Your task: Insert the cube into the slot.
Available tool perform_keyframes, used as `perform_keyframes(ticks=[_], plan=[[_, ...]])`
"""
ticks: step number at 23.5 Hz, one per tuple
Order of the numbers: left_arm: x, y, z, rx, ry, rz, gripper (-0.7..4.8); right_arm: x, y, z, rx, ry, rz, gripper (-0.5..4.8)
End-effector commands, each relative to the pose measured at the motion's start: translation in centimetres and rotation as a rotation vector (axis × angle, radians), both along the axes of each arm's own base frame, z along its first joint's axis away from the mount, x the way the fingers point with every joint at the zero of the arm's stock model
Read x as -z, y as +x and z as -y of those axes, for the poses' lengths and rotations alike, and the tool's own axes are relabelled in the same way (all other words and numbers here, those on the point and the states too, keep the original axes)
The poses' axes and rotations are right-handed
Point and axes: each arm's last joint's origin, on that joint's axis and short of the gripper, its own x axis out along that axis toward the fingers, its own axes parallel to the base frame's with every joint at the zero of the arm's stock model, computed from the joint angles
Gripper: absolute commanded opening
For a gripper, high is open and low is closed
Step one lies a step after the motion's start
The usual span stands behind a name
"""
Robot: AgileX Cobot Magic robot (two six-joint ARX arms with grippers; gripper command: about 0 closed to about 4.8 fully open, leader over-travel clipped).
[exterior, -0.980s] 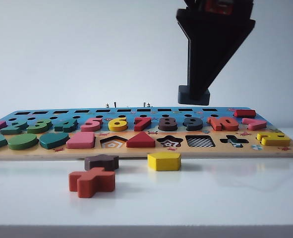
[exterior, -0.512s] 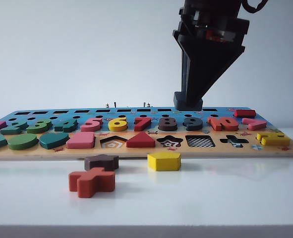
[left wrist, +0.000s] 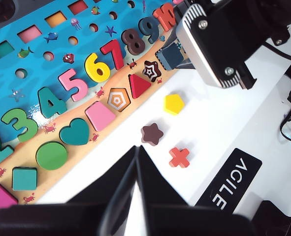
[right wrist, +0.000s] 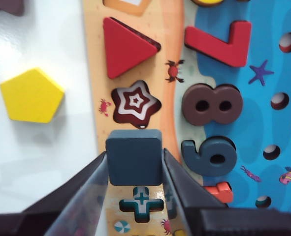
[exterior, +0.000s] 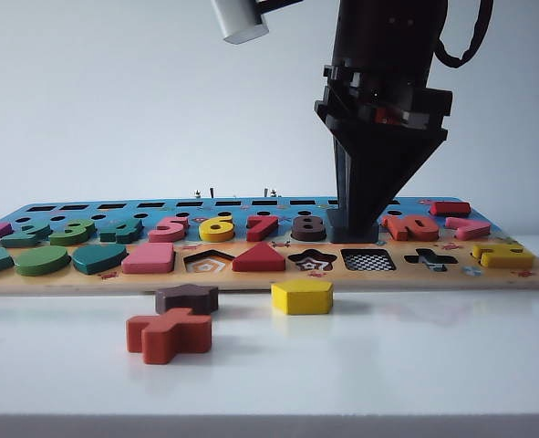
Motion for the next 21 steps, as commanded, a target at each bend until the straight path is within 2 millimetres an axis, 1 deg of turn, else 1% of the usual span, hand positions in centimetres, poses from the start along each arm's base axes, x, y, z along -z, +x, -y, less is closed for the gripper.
perform_keyframes(ticks=[1,7,21], plan=[[-0.26,0.01,0.01,0.006,-0.012,0.019,0.20,0.43,0.14,0.39,0.014,-0.013,-0.006,0.89],[-0.26,0.01,0.02,0.006,-0.012,0.019,0.20,1.12,0.10,0.68,0.022,-0.033,-0.007,0.89],[-0.26,0.01,0.02,0.006,-0.012,0.019,0.20,1.18,0.44,0.66,0.030,-0.018,0.007,0.84]])
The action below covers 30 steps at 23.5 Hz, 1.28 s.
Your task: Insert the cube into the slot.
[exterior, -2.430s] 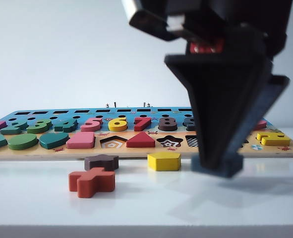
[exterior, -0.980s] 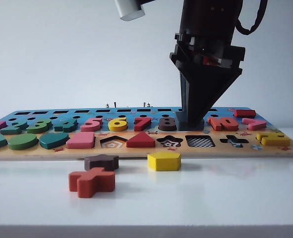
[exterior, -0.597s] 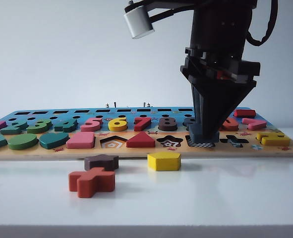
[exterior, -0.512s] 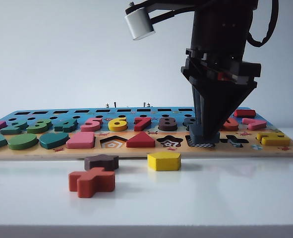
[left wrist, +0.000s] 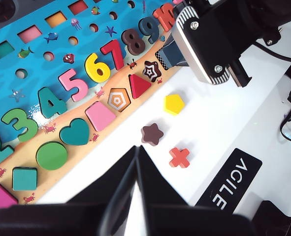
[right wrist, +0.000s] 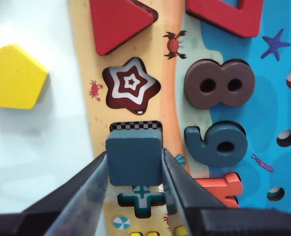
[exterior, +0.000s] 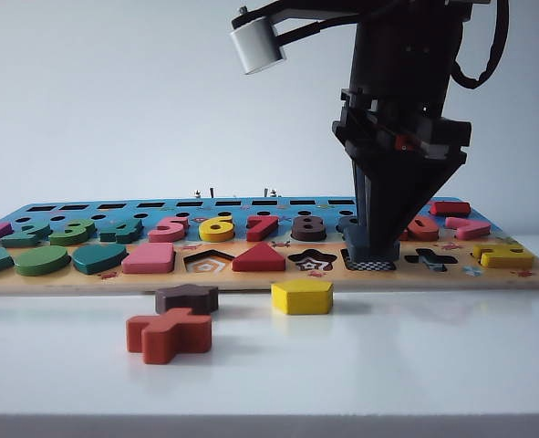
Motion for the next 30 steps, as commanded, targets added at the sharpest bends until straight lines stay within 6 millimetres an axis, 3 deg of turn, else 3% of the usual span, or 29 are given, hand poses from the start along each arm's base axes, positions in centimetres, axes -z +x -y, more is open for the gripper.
perform_keyframes(ticks=[1,14,20,22,27,30], plan=[[-0.2,0.0,0.0,0.006,-0.012,0.019,0.20,0.1,0.1,-0.1,0.001,0.006,0.007,0.84],[-0.2,0.0,0.0,0.007,-0.012,0.019,0.20,1.0,0.4,-0.4,0.021,-0.005,-0.015,0.86],[-0.2,0.0,0.0,0.007,-0.012,0.019,0.20,0.9,0.3,-0.5,0.034,0.043,-0.052,1.92],[-0.2,0.0,0.0,0.007,-0.012,0.019,0.20,0.9,0.3,-0.5,0.033,0.043,-0.052,2.63],[-0.2,0.0,0.0,0.007,-0.012,0.019,0.20,0.7,0.3,-0.4,0.057,0.051,-0.042,3.05],[-0.2,0.0,0.0,0.007,-0.012,0.019,0.20,-0.5,0.0,0.1,0.090,0.062,0.011,3.07]])
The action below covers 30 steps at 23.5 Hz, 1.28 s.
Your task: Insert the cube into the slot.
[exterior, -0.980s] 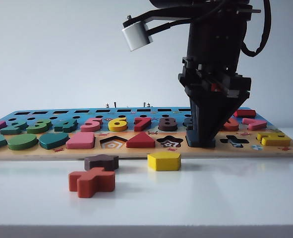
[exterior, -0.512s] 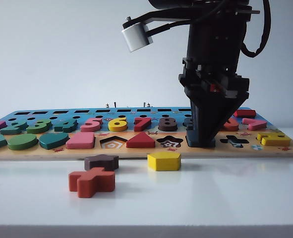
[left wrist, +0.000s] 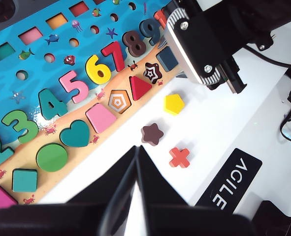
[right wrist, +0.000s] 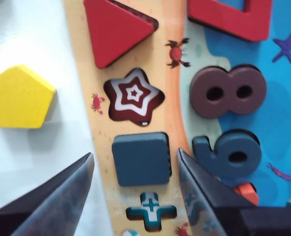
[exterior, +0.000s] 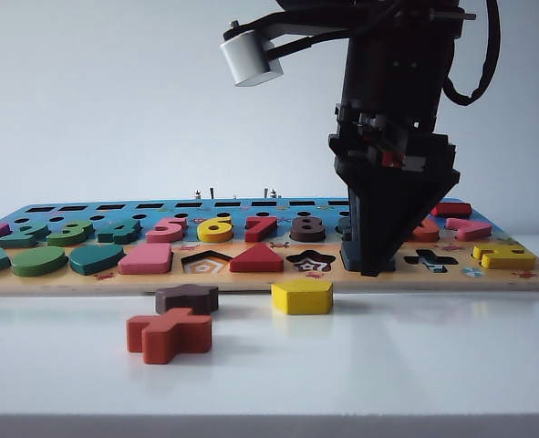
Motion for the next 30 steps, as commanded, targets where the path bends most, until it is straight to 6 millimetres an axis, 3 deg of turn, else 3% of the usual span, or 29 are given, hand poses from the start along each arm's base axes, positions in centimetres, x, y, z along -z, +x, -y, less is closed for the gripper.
perform_keyframes(ticks=[1,6,14,20,30], plan=[[-0.2,0.0,0.0,0.007,-0.012,0.019,0.20,-1.5,-0.3,0.6,0.054,0.011,0.082,3.06],[-0.3,0.0,0.0,0.007,-0.012,0.021,0.20,-3.6,-1.1,1.6,0.161,0.060,0.154,3.06],[-0.3,0.0,0.0,0.007,-0.013,0.023,0.20,-6.7,-2.5,3.1,0.381,0.286,0.191,3.01],[-0.4,0.1,0.1,0.007,-0.019,0.037,0.20,-9.2,-3.3,4.9,0.599,0.563,0.135,3.01],[-0.4,0.1,0.1,0.007,-0.019,0.037,0.20,-9.1,-4.1,8.3,0.665,0.711,0.187,3.01]])
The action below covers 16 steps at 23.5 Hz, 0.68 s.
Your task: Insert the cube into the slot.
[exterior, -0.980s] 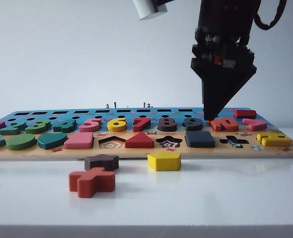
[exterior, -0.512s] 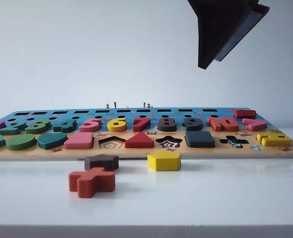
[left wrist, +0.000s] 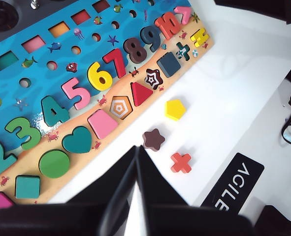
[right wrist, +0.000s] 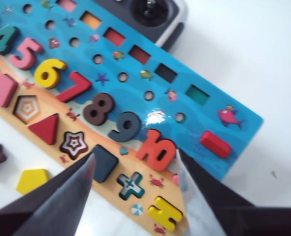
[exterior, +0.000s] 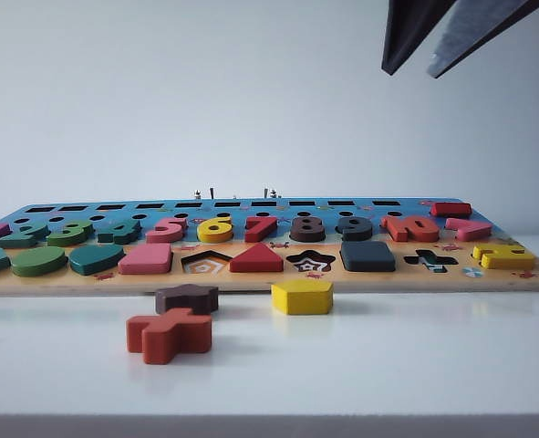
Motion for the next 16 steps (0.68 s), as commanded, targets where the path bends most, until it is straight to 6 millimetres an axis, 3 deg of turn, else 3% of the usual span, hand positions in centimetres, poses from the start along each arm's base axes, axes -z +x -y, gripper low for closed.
perform_keyframes(ticks=[1,9,16], plan=[[-0.2,0.0,0.0,0.007,-0.010,0.017,0.20,0.1,-0.4,0.9,0.020,0.060,0.040,3.01],[-0.2,0.0,0.0,0.007,-0.010,0.017,0.20,2.0,-1.7,4.3,0.153,0.112,0.058,3.01],[-0.2,0.0,0.0,0.007,-0.013,0.024,0.20,4.9,-3.2,8.8,0.359,0.291,0.029,3.01]])
